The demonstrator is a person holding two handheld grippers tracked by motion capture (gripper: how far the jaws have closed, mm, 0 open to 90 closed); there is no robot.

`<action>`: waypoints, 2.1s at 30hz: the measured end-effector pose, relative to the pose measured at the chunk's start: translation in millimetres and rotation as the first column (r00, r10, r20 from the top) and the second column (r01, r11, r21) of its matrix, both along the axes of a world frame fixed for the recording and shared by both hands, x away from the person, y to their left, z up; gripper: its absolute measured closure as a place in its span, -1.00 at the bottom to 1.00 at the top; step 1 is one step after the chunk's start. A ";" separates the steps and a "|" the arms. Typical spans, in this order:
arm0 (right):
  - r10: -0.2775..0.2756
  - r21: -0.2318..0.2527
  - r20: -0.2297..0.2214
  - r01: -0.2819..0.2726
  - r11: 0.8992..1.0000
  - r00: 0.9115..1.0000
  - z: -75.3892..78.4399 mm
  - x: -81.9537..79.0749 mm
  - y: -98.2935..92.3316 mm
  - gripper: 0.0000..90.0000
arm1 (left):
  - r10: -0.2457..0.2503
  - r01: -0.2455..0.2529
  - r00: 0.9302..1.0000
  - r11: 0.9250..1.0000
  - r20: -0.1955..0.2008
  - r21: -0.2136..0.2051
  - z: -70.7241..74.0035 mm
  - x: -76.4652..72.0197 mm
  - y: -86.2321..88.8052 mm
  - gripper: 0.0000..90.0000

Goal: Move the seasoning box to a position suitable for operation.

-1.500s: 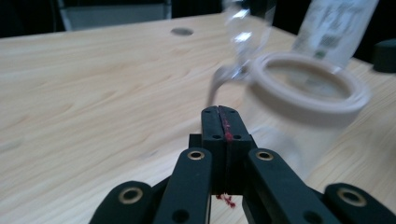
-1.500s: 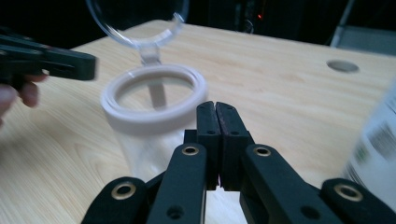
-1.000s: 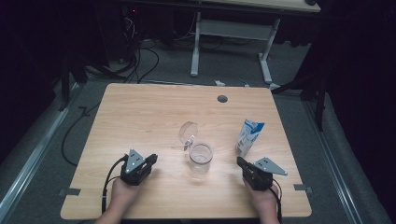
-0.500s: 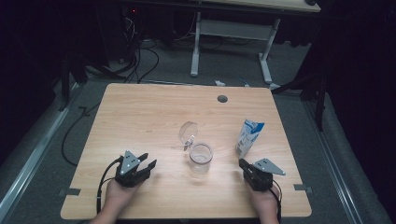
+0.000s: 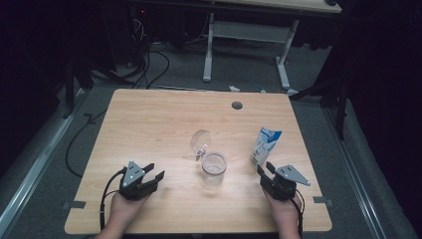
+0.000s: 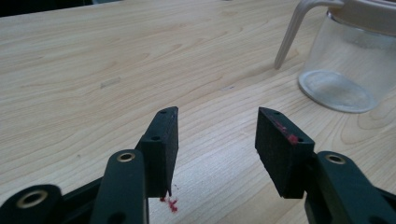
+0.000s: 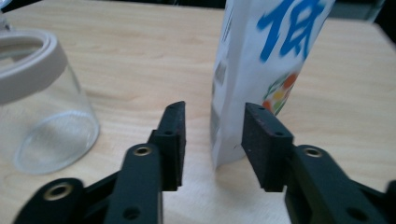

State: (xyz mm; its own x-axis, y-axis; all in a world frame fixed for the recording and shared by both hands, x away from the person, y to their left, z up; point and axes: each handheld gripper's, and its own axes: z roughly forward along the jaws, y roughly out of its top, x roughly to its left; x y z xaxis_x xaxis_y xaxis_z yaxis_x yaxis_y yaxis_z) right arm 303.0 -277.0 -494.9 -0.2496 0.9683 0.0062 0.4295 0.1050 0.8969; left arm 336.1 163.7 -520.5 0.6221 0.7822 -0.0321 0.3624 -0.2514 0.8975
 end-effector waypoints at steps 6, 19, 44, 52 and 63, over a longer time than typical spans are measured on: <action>-0.035 0.006 0.000 0.035 0.999 0.999 7.5 16.1 -3.4 0.06 | -0.018 0.018 1.000 1.000 -0.001 0.023 -3.3 3.2 -5.6 0.10; -0.098 0.012 -0.017 0.098 0.995 0.995 16.5 42.1 1.8 -0.22 | -0.026 0.025 1.000 0.999 0.008 0.032 -2.6 2.6 -3.9 0.11; -0.054 -0.060 0.014 0.054 0.997 0.998 17.0 36.6 -12.1 0.91 | -0.030 0.030 0.999 0.999 0.011 0.040 -3.5 1.1 -4.8 0.11; -0.062 -0.008 0.009 0.062 0.998 0.998 17.3 36.6 -18.0 0.68 | -0.035 0.035 0.999 0.999 0.010 0.041 -3.7 1.1 -5.9 0.11; -0.101 0.038 -0.001 0.101 0.994 0.995 13.7 48.7 -9.2 0.32 | -0.033 0.033 0.999 0.999 0.008 0.033 -4.3 1.6 -4.5 0.11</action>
